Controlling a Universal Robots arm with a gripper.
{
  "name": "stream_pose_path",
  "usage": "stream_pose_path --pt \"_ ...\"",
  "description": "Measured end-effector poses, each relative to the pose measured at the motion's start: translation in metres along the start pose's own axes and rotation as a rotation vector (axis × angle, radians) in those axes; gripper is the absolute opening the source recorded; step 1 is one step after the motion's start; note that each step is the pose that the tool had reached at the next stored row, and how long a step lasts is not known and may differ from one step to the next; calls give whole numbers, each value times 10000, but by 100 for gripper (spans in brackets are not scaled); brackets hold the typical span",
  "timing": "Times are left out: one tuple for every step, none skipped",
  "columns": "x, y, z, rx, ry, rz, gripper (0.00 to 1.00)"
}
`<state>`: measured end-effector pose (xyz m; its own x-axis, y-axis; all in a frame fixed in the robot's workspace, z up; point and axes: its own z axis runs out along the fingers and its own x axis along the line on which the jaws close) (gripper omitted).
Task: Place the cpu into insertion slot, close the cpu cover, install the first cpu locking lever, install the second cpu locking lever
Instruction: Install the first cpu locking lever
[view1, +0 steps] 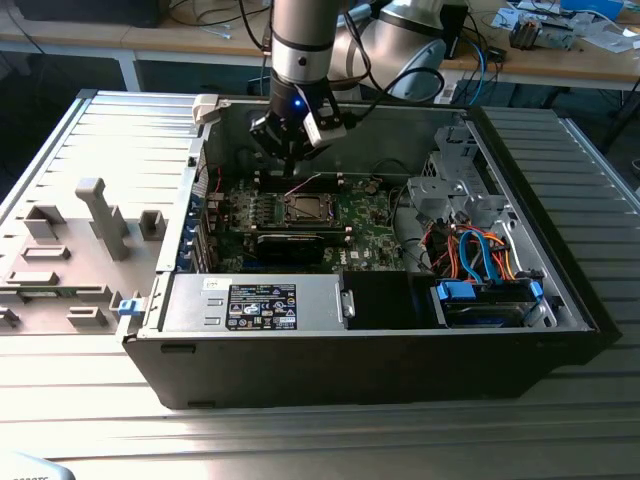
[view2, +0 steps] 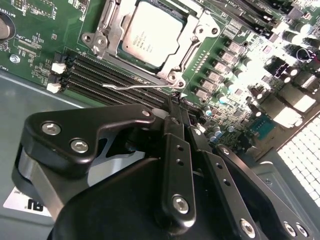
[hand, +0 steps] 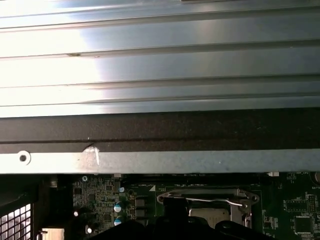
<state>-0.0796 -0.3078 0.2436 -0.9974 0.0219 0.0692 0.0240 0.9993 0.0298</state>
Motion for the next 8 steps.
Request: stream_pose_path --pt "-2 4 5 1 1 -1 11" --pt "-4 8 11 1 0 -1 11" --pt "-6 11 16 1 0 0 11" --pt "-8 16 27 2 2 0 11" --pt "-12 19 34 2 2 -1 11" --pt "-13 21 38 1 1 0 11" --pt "-15 23 46 0 0 1 11" --pt "-15 24 51 0 0 0 11"
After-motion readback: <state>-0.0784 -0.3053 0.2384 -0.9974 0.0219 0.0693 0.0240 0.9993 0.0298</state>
